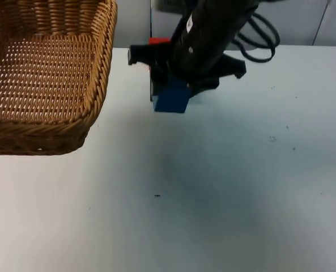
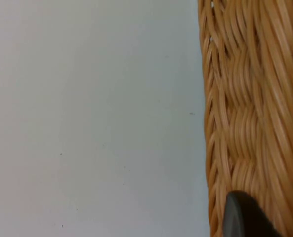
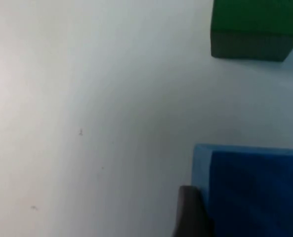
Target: Pick up the basket with the left hand and place the blue cube into the basket with the right hand.
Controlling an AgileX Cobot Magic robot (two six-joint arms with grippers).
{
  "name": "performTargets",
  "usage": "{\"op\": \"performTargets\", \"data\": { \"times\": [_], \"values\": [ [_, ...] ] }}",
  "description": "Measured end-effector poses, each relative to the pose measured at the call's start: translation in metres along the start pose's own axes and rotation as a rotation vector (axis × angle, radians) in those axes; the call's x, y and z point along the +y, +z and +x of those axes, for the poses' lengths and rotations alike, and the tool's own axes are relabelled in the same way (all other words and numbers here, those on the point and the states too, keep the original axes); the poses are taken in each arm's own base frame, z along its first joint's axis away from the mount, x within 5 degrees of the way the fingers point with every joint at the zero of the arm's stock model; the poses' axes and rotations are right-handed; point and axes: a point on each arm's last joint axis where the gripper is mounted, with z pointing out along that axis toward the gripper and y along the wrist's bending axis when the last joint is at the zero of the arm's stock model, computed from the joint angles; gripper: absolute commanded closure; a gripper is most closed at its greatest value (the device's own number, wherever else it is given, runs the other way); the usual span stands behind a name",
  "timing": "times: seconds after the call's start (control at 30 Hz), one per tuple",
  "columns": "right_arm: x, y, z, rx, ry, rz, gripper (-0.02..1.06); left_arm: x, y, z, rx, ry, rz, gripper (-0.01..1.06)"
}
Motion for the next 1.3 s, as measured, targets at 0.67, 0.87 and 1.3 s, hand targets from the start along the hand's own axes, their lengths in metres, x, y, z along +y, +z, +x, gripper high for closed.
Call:
{"op": "performTargets", "data": {
  "times": [0.67,0.87,1.3],
  "values": [
    [0.054,-0.237,-0.015,-0.442,-0.357,-0.167,1.05,0.000,0.000,0.001,0.010,0.005,0.004,1.05],
    [0.074,-0.234,-0.003,-0.422,-0.418,-0.199,1.05,-0.001,0.000,0.001,0.012,0.005,0.007,1.05],
    [0.107,-0.156,0.002,-0.383,-0.395,-0.299,1.05,-0.001,0.000,0.002,0.018,0.005,0.013,1.05]
  ]
}}
